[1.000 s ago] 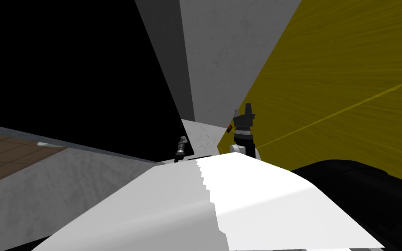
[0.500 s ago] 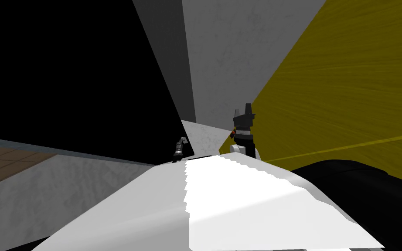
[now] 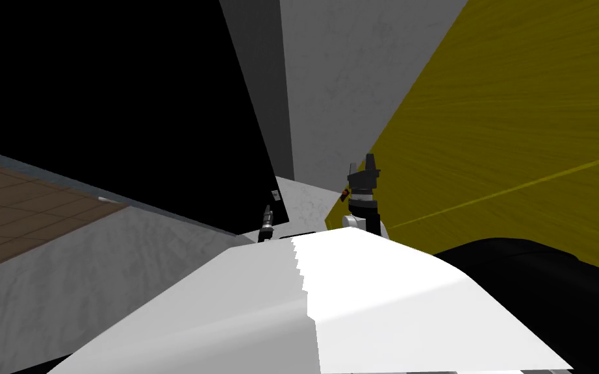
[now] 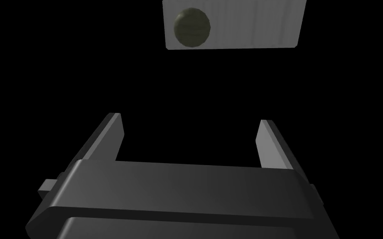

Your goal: Push the door open

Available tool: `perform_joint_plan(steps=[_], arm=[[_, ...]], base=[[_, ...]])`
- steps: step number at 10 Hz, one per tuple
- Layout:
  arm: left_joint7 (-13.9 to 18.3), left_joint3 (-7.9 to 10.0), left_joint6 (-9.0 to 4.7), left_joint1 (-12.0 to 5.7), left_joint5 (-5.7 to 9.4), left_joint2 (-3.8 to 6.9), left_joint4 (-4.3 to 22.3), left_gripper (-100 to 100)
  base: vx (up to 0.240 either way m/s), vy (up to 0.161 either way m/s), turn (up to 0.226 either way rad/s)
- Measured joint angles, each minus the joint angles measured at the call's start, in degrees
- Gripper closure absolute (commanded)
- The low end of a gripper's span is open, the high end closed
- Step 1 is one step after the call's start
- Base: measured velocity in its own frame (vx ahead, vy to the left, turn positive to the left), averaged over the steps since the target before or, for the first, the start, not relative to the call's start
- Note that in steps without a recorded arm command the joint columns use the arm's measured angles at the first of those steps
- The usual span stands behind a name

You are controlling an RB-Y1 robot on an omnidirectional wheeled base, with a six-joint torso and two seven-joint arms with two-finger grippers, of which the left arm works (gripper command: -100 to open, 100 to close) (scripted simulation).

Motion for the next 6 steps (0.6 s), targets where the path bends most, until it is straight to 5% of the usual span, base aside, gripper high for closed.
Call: perform_joint_plan(steps=[3,4,6], arm=[[-1.34,-0.14,0.59,0.78,0.01,-3.72,-1.24,-100],[-1.42,-0.17,0.66,0.86,0.0,-3.85,-1.33,-100],[-1.43,0.03,0.21,0.77,0.08,-2.08,-0.88,-100]], base=[[-0.11,-0.036,0.041],[0.097,-0.019,-0.034],[0.224,-0.017,-0.02]])
